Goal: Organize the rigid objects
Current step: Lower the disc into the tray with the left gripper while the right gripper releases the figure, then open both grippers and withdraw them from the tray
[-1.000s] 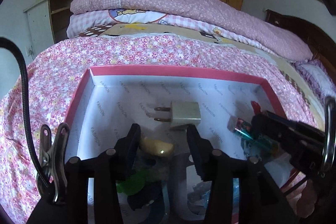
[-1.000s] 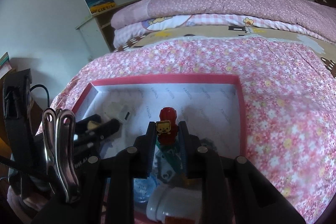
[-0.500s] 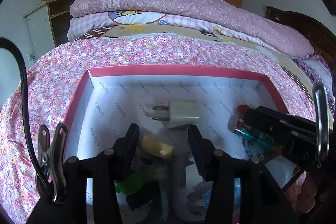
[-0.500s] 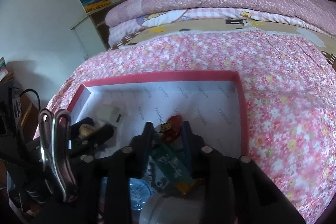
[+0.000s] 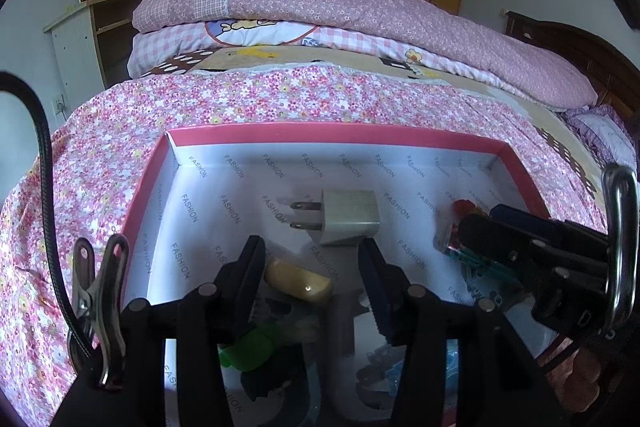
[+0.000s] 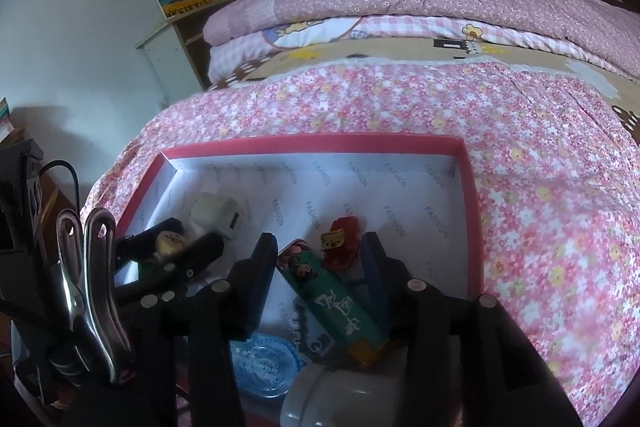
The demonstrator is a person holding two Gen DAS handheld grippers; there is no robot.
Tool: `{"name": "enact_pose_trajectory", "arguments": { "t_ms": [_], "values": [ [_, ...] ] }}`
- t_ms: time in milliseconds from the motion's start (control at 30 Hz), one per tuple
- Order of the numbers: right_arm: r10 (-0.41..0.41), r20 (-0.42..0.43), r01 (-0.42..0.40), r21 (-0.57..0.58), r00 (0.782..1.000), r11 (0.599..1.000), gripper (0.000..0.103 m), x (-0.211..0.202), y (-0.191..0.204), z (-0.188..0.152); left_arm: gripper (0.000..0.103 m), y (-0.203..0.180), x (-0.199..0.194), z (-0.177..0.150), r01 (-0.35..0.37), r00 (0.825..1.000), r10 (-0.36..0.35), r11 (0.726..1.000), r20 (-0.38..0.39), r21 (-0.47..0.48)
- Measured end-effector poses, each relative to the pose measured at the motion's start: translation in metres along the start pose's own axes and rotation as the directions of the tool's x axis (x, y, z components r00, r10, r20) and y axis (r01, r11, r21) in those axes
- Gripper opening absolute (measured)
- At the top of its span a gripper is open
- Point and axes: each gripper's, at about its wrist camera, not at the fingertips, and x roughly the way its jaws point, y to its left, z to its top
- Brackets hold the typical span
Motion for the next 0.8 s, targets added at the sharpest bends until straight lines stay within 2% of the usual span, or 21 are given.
{"name": "enact_pose_trajectory", "arguments": {
  "t_ms": [133, 300, 800],
  "values": [
    [-0.005, -0.002, 0.005, 0.002, 1.000, 1.000, 0.045, -0.002, 0.000, -0.001, 0.051, -0.004, 0.000, -0.001, -0.014, 1.000, 0.014, 1.000, 0.002, 0.018],
    [-0.005, 0.005, 0.005, 0.012, 1.000, 1.000, 0.045, -0.007, -0.001, 0.000, 0.051, 0.001, -0.007, 0.000, 0.012, 1.000, -0.011, 1.000, 0.008, -0.018],
    [0.017, 0.003, -0.017, -0.014, 1.000, 1.000, 0.046, -0.047, 0.012, -0.009, 0.051, 0.000, -0.054, -0.011, 0.015, 0.999, -0.014, 1.000, 0.031, -0.024]
  ]
}}
